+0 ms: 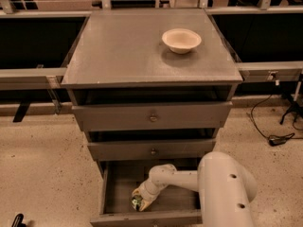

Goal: Pick green can from bottom drawer and place on counter

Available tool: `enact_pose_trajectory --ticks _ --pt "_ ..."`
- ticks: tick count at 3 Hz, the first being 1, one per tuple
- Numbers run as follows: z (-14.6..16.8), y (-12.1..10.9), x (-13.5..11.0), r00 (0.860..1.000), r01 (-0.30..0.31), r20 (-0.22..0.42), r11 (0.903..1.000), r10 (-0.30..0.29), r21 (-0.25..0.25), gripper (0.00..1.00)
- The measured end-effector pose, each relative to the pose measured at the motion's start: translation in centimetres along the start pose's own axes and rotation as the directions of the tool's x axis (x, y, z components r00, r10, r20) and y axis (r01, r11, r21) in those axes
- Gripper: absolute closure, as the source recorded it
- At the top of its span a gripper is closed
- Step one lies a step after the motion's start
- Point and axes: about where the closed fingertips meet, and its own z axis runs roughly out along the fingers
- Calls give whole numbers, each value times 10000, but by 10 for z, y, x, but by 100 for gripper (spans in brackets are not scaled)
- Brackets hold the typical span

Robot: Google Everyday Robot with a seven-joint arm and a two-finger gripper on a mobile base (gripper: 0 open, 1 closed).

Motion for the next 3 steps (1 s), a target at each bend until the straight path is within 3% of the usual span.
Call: enact_pose_trajectory --ticks 1,2,3 --pt "-43 8 9 9948 -972 -214 9913 995 890 100" --pt "-86 13 39 9599 -2734 -131 9452 2801 1785 100" --pt "-123 16 66 8939 -4420 412 8626 4463 2462 100"
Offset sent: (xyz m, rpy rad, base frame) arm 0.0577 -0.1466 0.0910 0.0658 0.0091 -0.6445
